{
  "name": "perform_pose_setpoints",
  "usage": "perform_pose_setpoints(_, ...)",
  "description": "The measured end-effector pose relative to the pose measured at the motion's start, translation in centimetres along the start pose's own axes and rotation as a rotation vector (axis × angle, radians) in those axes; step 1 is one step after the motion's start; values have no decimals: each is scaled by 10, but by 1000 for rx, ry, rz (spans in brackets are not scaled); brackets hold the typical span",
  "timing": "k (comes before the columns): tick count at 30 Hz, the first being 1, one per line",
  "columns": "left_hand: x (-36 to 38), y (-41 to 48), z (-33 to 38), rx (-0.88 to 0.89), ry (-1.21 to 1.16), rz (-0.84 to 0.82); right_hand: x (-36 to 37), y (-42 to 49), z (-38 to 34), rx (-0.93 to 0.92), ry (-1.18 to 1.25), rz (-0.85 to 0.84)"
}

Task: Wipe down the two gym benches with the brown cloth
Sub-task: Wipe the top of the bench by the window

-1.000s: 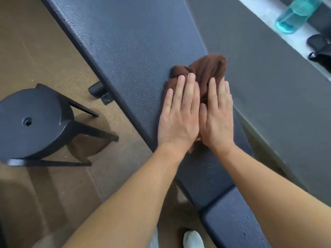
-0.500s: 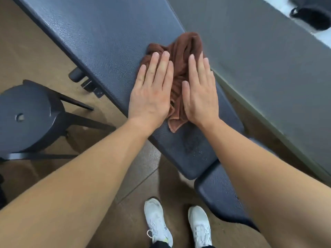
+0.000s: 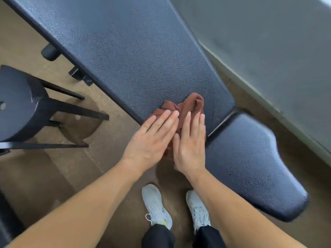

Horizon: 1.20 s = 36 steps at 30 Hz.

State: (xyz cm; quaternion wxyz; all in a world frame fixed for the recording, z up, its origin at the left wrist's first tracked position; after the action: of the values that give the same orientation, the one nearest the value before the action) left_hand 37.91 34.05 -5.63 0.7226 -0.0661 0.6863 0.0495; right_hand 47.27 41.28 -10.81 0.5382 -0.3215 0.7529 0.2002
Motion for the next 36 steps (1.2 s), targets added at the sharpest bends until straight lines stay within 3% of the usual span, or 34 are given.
perform_pose_setpoints(5, -8, 87, 10, -127, -14, 132, -34, 88, 47, -124, -14, 110)
perform_pose_setpoints(7, -4, 131, 22, -192, -47, 172, -44, 115, 74, -67, 34, 129)
perform_pose_setpoints(10, 12, 164, 48, -189, -56, 199, -38, 110, 107, 166, 190, 106)
perform_pose_setpoints(12, 23, 157, 61, -109, -65, 186, -27, 88, 114, 291, 237, 109)
perform_pose_setpoints(16, 26, 99, 58, 74, -70, 85, -5, 41, 89, 374, 216, 66)
perform_pose_setpoints(23, -8, 9, -3, 219, 62, -92, 9, -29, -22, 260, 108, 12)
perform_pose_setpoints(29, -8, 91, 15, 67, -2, 25, -23, 61, 44, 184, 104, 110)
perform_pose_setpoints(33, 9, 139, 46, -90, -85, 129, -30, 83, 87, 273, 158, 145)
perform_pose_setpoints(36, 24, 118, 59, -65, -112, 107, -15, 58, 92, 354, 207, 82)
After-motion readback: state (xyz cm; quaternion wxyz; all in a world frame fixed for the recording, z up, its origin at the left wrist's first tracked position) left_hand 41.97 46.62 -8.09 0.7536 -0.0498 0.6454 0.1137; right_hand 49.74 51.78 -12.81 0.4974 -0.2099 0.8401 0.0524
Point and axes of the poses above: each hand's wrist, its own y-axis towards the middle knuckle, its own x-axis out of the palm, z = x × y, the point moved 5 cm from there along y, towards the middle knuckle, and after that the axes turned 11 degrees about -y, right-handed, at the moved point
